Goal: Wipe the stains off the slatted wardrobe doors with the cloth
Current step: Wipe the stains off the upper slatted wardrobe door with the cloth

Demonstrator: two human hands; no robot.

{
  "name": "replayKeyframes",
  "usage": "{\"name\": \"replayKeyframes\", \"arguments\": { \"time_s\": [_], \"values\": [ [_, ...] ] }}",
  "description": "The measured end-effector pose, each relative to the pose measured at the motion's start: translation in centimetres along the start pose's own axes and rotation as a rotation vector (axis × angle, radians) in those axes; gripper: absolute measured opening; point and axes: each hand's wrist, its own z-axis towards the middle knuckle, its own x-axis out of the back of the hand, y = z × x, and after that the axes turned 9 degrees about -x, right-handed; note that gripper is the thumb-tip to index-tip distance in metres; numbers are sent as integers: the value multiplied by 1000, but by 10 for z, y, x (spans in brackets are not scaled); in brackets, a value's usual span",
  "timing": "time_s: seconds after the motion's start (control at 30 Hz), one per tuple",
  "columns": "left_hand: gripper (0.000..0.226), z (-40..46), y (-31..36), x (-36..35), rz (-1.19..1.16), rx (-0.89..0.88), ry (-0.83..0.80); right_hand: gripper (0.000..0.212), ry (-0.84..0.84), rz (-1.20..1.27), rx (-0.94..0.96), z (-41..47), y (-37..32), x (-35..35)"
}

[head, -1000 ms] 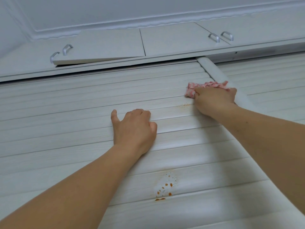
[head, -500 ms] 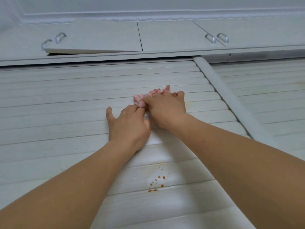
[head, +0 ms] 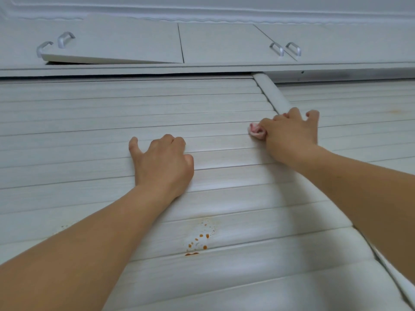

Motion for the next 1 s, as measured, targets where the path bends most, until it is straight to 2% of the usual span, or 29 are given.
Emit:
{"name": "replayKeyframes", "arguments": {
  "time_s": [0.17, 0.33, 0.43, 0.6, 0.7, 0.8, 0.9, 1.0],
  "values": [
    [36, 1, -1, 0, -18, -8, 11, 31, -81, -34, -122, -4, -4, 7],
    [37, -1, -5, 0, -26, -23, 6, 36, -19, 220, 132, -17, -53, 13],
    [37, -2, -9, 2, -25, -44, 3, 38, -29, 214, 205, -10, -59, 14],
    [38, -5, -13, 2, -28, -84, -10, 32, -115, 68, 3, 2, -24, 16],
    [38, -5, -13, 1, -35, -84, -7, 33, -131, -12, -44, -1, -25, 21],
    [38, -6, -12, -2, -38, -79, 0, 34, -132, 108, 16, -7, -55, 26],
    [38, -6, -13, -3, -42, -71, 6, 32, -81, 211, 162, -13, -86, 23],
    [37, -6, -13, -2, -52, -72, 11, 37, -63, 228, 202, -12, -83, 22]
  ]
}}
